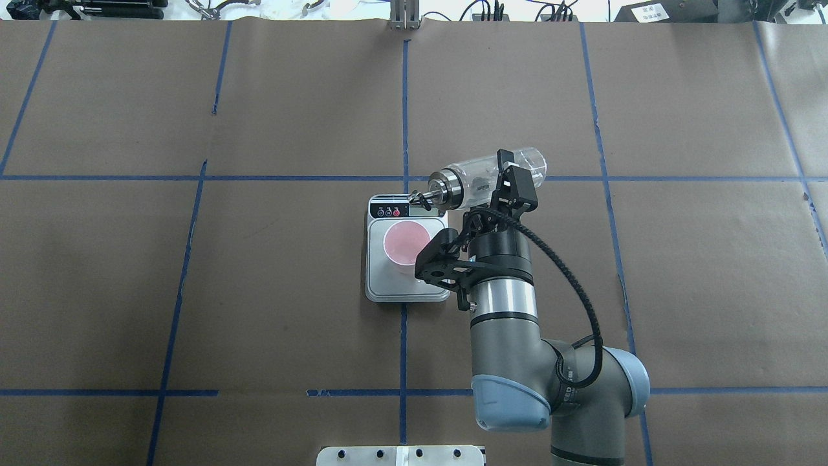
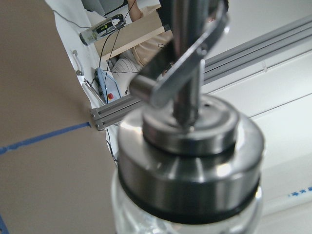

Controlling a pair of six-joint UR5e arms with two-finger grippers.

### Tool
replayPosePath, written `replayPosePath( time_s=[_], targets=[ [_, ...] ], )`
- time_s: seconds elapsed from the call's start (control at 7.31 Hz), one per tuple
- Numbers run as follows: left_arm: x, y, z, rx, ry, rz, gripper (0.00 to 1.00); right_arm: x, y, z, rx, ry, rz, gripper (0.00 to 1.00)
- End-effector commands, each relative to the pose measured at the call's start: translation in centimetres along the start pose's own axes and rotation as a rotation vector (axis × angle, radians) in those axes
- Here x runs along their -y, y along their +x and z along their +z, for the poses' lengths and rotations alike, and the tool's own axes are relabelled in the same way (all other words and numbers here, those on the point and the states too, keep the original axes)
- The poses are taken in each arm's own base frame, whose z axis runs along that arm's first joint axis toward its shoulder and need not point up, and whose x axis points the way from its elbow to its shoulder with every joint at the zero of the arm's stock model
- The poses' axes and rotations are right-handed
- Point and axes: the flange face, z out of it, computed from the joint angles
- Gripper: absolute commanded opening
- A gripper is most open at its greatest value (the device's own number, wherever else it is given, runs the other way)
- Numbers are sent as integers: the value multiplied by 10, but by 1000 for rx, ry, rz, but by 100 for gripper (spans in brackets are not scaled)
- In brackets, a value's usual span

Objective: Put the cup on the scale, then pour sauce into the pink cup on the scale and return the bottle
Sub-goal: 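Tilt the bottle back upright with the right gripper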

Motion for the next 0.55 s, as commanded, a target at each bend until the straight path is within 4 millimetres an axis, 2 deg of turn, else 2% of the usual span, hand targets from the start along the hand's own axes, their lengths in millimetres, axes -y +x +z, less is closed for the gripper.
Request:
replayPosePath(
  time_s=[0.0, 0.41],
  targets=[
    [1, 1, -1, 1, 2, 1, 100, 1, 14, -4, 70, -9, 219, 0],
    [3, 1, -3, 2, 6, -1, 100, -25, 20, 10, 131, -68, 438, 0]
  ],
)
